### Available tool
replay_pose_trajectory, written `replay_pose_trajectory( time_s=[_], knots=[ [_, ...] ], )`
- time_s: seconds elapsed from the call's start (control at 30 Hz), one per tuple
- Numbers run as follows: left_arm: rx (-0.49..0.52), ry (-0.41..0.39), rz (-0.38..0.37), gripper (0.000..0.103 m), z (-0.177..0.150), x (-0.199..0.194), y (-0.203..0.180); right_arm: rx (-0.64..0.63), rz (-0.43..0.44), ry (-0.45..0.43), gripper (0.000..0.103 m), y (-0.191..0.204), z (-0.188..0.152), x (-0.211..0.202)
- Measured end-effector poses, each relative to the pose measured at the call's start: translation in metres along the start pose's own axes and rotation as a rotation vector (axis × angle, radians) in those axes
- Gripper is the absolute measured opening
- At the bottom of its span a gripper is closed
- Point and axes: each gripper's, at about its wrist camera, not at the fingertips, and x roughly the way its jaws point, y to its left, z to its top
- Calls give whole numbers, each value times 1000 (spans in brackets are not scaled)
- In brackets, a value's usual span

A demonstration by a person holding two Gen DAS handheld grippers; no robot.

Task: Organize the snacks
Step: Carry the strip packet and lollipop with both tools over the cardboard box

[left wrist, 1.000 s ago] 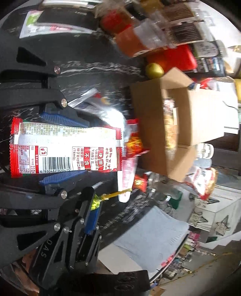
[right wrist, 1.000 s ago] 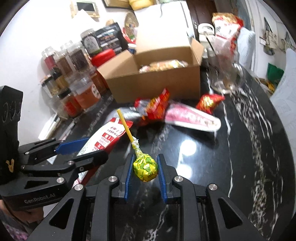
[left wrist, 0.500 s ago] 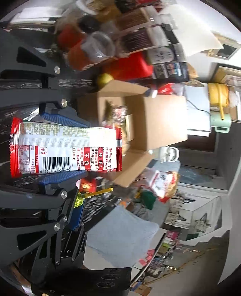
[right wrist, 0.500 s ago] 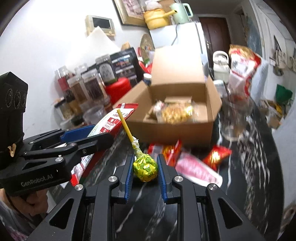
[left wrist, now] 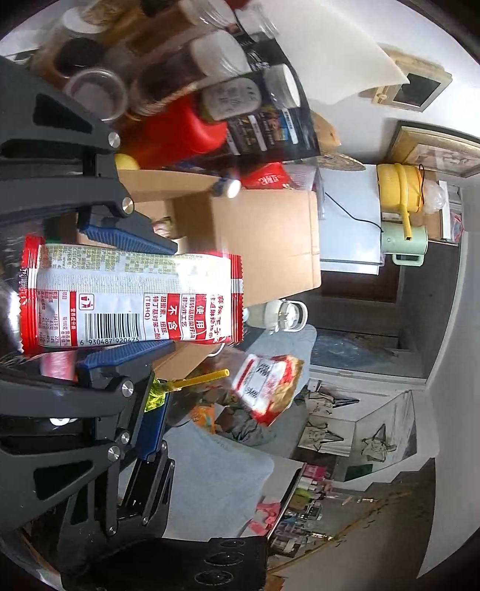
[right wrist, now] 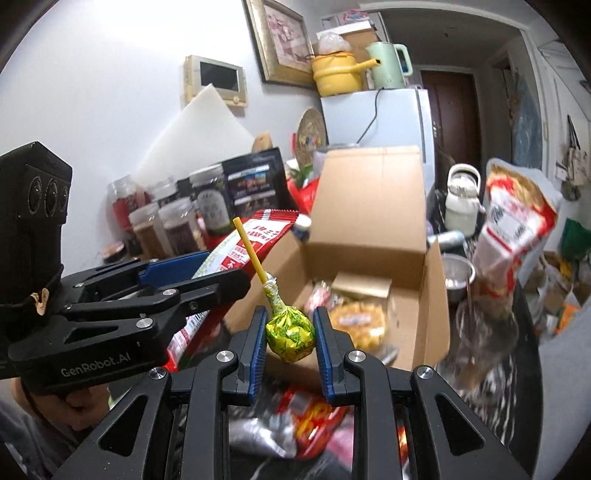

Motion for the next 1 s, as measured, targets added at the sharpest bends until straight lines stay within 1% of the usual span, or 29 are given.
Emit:
replay_pose_trajectory(
  time_s=[0.4,0.57,0.77,0.97,1.0],
  knots=[
    [5,-23,34,45,38,66,25,-11,-18,-19,24,-37,40,58],
    [20,-20,82,45,48,95,35,-7,-31,-25,24,-50,54,80],
    [-2,25,118,45,47,129,52,12,-41,16,24,-61,60,113],
    [-7,116,140,45,36,158,61,75,-24,86,25,-77,52,141],
    [-9,129,139,45,34,162,62,82,-25,110,25,-79,50,145]
  ],
)
